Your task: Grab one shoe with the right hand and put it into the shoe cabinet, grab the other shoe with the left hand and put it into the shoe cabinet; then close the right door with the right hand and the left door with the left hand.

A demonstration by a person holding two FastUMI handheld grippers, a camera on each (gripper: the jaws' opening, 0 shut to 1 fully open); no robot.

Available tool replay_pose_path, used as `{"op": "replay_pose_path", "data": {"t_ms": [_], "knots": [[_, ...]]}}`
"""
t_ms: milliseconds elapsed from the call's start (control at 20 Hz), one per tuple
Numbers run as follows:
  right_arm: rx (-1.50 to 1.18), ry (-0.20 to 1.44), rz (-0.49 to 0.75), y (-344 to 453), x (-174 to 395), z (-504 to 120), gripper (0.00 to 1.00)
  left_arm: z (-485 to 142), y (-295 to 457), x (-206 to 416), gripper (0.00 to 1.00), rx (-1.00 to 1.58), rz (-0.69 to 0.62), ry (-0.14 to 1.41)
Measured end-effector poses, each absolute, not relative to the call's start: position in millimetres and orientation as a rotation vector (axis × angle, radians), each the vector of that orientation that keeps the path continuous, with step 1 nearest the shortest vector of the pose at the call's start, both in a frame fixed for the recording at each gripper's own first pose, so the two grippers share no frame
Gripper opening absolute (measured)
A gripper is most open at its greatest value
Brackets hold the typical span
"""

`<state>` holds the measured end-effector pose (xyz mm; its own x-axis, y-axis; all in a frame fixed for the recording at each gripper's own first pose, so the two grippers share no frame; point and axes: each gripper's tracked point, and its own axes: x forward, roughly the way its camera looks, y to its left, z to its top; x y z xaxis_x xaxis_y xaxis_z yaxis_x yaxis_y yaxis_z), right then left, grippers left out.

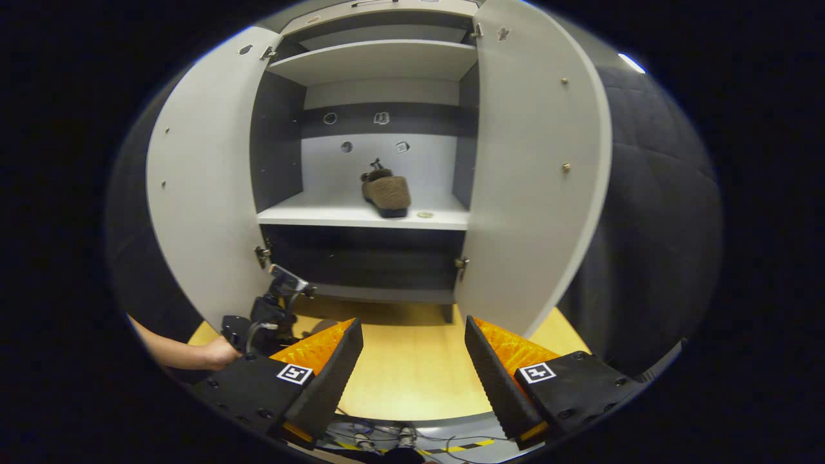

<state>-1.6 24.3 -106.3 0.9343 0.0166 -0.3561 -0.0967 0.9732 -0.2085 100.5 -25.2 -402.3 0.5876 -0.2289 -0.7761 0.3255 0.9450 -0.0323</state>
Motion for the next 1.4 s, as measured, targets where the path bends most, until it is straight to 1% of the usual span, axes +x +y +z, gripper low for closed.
{"op": "replay_pose_path", "data": {"t_ms": [50, 100, 150, 250, 300, 350, 400, 450, 550, 600, 650, 700, 750, 800, 950, 1000, 1050, 1100, 1200, 1250, 1300, 1400], "knots": [[-0.229, 0.339, 0.02, 11, -4, -97, 0.96, -408, -27, 99, 0.63, 0.098, -0.335, 0.906], [-0.221, 0.315, -0.017, -1, -6, -88, 1.0, -409, -31, 99, 0.63, 0.08, -0.346, 0.919], [-0.207, 0.296, -0.052, -12, -10, -79, 0.96, -410, -30, 98, 0.39, 0.063, -0.339, 0.929], [-0.186, 0.274, -0.123, -36, -18, -68, 0.96, -412, -30, 99, 0.45, 0.044, -0.316, 0.96], [-0.181, 0.27, -0.159, -49, -23, -66, 0.96, -410, -24, 103, 0.34, 0.064, -0.283, 0.949], [-0.181, 0.27, -0.191, -60, -27, -65, 1.0, -413, -20, 105, 0.25, 0.064, -0.245, 0.947], [-0.181, 0.268, -0.221, -71, -31, -63, 1.0, -415, -20, 104, 0.17, 0.059, -0.229, 0.956], [-0.181, 0.259, -0.247, -81, -33, -57, 0.96, -417, -19, 103, 0.07, 0.068, -0.222, 0.961], [-0.166, 0.189, -0.328, -111, -43, -32, 0.96, -417, -25, 97, 0.07, 0.071, -0.235, 0.97], [-0.165, 0.146, -0.373, -127, -45, -19, 1.0, -418, -27, 97, 0.07, 0.061, -0.245, 0.977], [-0.169, 0.115, -0.418, -146, -48, -6, 0.96, -416, -20, 101, 0.07, 0.06, -0.239, 0.97], [-0.176, 0.097, -0.454, -162, -50, -1, 1.0, -417, -20, 102, 0.03, 0.053, -0.237, 0.982], [-0.181, 0.086, -0.473, -172, -48, 4, 0.96, -418, -23, 99, 0.02, 0.05, -0.229, 0.991], [-0.181, 0.079, -0.483, -183, -44, 9, 0.96, -419, -23, 101, 0.02, 0.046, -0.217, 0.999], [-0.157, 0.056, -0.469, -200, -21, 17, 0.97, -411, -20, 98, 0.02, 0.061, -0.182, 1.028], [-0.143, 0.051, -0.455, -203, -11, 19, 1.0, -405, -18, 98, 0.02, 0.081, -0.171, 1.033], [-0.128, 0.045, -0.435, -208, -2, 22, 1.0, -401, -17, 97, 0.02, 0.1, -0.159, 1.041], [-0.115, 0.04, -0.408, -209, 10, 22, 0.97, -398, -18, 100, 0.02, 0.107, -0.146, 1.041], [-0.102, 0.04, -0.369, -215, 32, 19, 0.97, -394, -15, 102, 0.02, 0.078, -0.131, 1.043], [-0.093, 0.041, -0.35, -218, 43, 19, 1.0, -393, -14, 104, 0.02, 0.056, -0.123, 1.044], [-0.08, 0.04, -0.328, -220, 55, 19, 0.97, -395, -12, 105, 0.02, 0.037, -0.118, 1.039], [-0.054, 0.049, -0.288, -225, 78, 16, 0.97, -390, -9, 112, 0.02, 0.013, -0.107, 1.018]]}}
